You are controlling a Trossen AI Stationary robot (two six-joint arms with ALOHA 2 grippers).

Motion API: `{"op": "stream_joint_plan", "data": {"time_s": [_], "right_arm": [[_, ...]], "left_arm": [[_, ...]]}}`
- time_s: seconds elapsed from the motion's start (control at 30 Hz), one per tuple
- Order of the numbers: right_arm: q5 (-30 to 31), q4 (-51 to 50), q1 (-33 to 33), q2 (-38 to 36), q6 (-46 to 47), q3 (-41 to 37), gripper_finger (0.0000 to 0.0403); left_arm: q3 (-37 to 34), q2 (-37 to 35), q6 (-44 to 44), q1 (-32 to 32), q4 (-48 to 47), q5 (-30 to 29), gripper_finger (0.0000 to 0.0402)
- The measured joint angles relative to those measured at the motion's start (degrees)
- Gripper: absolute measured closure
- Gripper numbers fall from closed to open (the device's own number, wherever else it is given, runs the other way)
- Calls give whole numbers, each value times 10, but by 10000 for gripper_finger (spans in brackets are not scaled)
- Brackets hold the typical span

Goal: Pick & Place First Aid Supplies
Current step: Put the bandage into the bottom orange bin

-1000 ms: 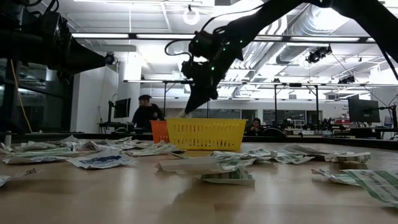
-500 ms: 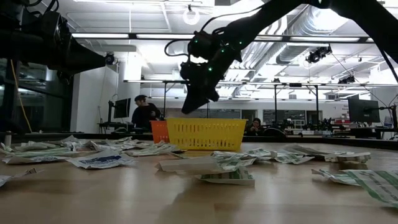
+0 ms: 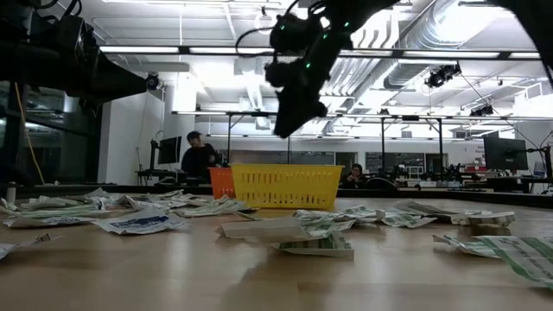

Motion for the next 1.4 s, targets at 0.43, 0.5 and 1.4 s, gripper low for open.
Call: {"op": "stream_joint_plan", "data": {"time_s": [0.43,0.5,1.4], "right_arm": [[17,79,99,-262,284,-353,285],[16,79,121,-299,352,-398,285],[29,159,356,-381,670,-612,278]], "left_arm": [[0,0,0,0,0,0,328],[0,0,0,0,0,0,328],[0,0,0,0,0,0,328]]}}
